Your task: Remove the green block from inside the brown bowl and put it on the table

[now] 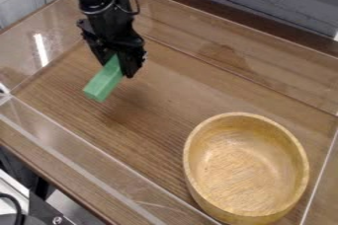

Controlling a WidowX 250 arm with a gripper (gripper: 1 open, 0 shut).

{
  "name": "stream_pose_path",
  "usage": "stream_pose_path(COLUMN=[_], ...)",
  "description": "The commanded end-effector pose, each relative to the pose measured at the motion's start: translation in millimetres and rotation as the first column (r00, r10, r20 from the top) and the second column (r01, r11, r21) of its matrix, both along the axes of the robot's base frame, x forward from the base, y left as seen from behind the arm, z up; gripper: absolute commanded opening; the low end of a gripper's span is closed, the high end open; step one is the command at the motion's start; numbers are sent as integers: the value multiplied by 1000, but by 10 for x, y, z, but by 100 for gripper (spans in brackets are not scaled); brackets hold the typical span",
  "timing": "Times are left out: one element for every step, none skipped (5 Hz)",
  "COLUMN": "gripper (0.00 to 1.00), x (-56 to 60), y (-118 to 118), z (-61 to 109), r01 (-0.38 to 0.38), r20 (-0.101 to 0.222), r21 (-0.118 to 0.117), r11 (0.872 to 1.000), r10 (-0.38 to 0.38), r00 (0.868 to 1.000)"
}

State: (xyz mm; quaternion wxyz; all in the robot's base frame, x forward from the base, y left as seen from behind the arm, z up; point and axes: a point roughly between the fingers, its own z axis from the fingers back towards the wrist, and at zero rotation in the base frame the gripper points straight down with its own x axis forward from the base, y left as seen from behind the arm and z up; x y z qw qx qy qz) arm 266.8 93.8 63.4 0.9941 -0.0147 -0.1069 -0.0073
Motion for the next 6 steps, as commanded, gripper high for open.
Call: stream_pose_path(gripper=[0, 0, 0, 0, 0, 0], x=[44, 45, 51, 62, 71, 73], y=[-17, -37, -56, -69, -80, -94], z=[68, 36, 10, -18, -38, -36], r01=[4, 6, 9, 12, 9, 3], r20=[22, 9, -2, -10, -21, -35], r21=[17, 17, 17, 16, 12, 4], r11=[1000, 1000, 1000, 1000, 1000, 1000], r10=[-4, -6, -9, -11, -9, -3], r00=[1000, 1000, 1000, 1000, 1000, 999])
